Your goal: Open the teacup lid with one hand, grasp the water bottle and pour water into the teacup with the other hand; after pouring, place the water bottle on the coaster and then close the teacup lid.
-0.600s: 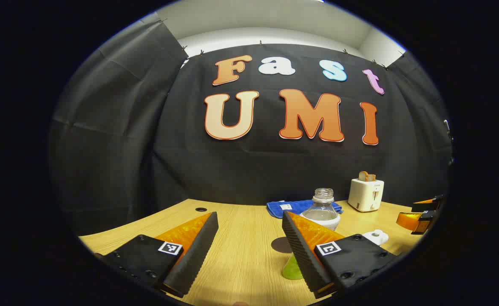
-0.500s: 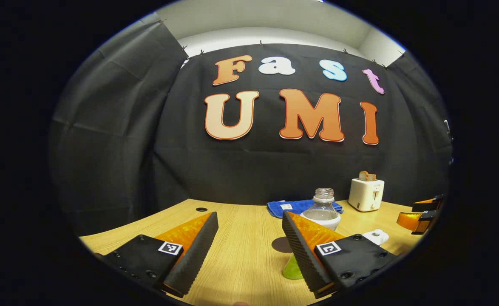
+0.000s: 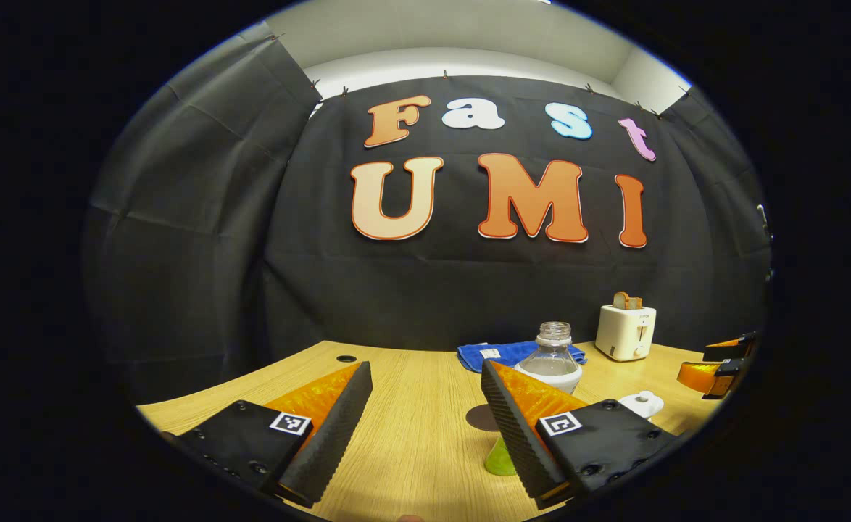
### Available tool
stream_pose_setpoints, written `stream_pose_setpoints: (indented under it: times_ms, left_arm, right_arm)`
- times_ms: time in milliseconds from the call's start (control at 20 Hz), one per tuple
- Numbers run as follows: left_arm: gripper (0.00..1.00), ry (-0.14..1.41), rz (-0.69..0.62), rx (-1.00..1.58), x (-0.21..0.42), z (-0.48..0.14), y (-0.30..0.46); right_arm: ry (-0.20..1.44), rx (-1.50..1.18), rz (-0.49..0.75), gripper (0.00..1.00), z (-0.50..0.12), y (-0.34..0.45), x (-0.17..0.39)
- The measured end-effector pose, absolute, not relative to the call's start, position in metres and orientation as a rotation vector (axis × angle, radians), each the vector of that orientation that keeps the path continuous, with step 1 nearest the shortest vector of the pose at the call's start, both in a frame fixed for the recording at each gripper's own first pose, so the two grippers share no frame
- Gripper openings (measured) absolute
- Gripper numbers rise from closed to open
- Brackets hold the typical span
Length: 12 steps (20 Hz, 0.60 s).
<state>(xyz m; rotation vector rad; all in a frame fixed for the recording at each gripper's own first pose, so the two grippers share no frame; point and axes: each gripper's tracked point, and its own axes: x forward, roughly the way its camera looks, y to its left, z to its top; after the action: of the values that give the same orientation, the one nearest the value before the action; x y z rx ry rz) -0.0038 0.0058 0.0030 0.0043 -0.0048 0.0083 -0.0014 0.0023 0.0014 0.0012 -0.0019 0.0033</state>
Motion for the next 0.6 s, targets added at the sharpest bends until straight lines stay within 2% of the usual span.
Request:
stream_pose_setpoints:
  times_ms: [600]
  left_arm:
    - [0.99,-0.003,0.014,0.006,-0.0045,0.002,0.0096]
  right_arm:
    - [0.014,-0.011,0.002,0.99,-0.0033,0.0059,0.0012]
